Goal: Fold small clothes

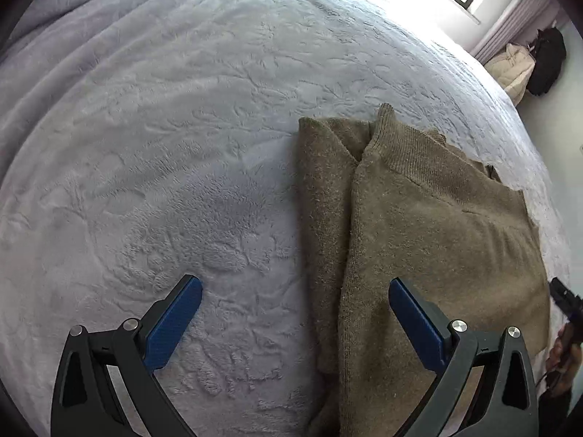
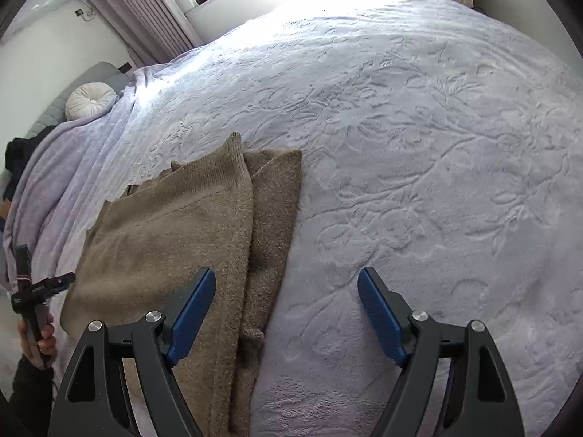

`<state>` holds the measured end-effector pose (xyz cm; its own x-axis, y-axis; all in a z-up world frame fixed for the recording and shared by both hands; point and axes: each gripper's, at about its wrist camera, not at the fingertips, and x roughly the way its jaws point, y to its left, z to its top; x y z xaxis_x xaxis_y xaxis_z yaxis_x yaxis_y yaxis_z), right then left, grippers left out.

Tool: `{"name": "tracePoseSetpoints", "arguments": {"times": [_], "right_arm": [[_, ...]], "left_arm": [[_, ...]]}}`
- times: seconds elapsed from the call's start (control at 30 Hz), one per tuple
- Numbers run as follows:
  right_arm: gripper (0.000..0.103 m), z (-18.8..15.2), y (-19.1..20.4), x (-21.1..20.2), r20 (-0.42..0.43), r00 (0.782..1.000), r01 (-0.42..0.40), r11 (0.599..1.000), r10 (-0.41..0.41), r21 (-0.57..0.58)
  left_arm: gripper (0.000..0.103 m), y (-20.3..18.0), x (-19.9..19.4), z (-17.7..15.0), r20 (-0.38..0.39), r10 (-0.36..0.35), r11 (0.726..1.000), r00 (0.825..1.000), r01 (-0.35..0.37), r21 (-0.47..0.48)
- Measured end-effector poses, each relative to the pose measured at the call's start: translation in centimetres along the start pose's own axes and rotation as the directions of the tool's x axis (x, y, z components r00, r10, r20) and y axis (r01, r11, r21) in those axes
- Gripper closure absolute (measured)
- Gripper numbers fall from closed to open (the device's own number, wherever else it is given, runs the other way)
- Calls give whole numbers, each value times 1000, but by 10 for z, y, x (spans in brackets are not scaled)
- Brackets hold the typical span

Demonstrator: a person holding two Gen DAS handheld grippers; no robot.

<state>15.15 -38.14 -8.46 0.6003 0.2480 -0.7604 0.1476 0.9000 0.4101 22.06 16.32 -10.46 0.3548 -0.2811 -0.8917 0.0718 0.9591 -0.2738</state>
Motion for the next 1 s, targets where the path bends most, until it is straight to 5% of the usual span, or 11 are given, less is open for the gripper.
{"name": "tracePoseSetpoints", "arguments": {"times": [0.1,0.3,0.47,0.5,0.53,0.6,0.73,0.9,1.0], "right_arm": [[20,-1,10,20,-25,998,-56,998,56,1],[17,-4,39,43,-46,999,-31,991,25,-129],[32,0,42,54,-74,992,-113,987,105,-116],[40,2,43,58,-82,990,-122,987,114,-106],[54,3,42,61,-84,989,-130,987,122,-92],[72,5,38,60,-85,985,-155,987,151,-50],[78,5,50,41,-48,990,-138,988,135,-74],[80,11,69,6,-33,991,-133,989,131,-64],[80,8,88,-17,-54,993,-107,989,102,-103]], "left_arm": [[0,-7,12,4,-1,-27,999,1000,27,-21],[0,-40,25,-1,-25,-25,989,999,29,146],[1,-46,35,3,-50,-71,986,996,78,147],[18,-49,34,3,-43,-76,984,996,82,155],[53,-53,33,2,-39,-101,980,994,106,171],[80,-61,25,2,-34,-124,974,992,129,185],[82,-82,16,1,-13,-35,974,999,37,225],[83,-87,-25,10,15,-107,974,994,102,204],[83,-95,-44,4,-10,-85,971,996,85,225]]}}
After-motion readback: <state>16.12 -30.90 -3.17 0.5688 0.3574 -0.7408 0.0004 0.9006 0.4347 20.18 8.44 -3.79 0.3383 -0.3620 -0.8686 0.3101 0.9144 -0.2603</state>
